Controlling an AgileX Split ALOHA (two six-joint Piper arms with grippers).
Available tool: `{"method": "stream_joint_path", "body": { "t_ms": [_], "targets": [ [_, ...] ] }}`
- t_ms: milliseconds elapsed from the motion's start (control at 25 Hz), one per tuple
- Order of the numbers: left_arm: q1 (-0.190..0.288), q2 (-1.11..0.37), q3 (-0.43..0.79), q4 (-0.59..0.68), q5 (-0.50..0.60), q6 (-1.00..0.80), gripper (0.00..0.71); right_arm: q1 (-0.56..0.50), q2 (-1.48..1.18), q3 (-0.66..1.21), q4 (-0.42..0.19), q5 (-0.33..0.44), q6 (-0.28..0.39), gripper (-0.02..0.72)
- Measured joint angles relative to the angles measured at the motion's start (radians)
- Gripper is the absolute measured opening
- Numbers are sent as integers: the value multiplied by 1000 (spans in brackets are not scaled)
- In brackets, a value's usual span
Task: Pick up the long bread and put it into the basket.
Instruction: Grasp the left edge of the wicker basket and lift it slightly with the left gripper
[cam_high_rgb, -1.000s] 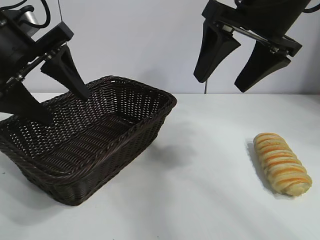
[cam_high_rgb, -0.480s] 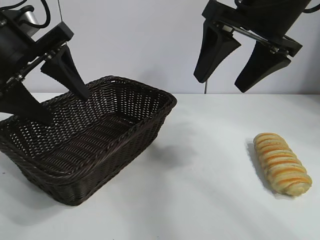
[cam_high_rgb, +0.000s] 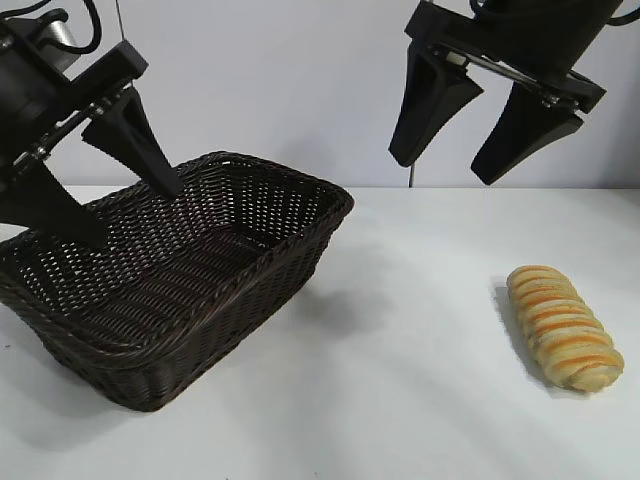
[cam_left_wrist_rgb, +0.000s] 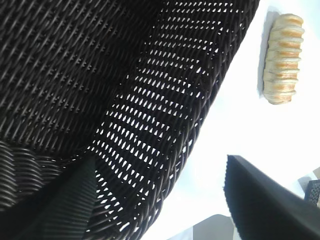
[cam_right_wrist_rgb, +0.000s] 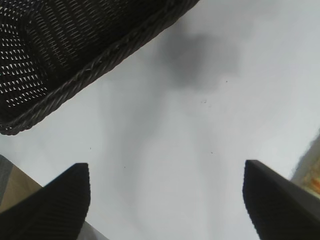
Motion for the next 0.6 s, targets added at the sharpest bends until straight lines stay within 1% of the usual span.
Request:
{"method": "stream_joint_path", "body": {
  "t_ms": [120,320,480,600],
  "targets": [
    [0,-63,0,60,7,-88,524,0,0,0,0,-1,0,601],
    [0,-154,19,211,30,-299,524,0,0,0,0,-1,0,601],
    [0,-204,64,332,42,-503,524,0,0,0,0,-1,0,601],
    [0,-220,107,382,40,-637,524,0,0,0,0,-1,0,601]
  ]
}}
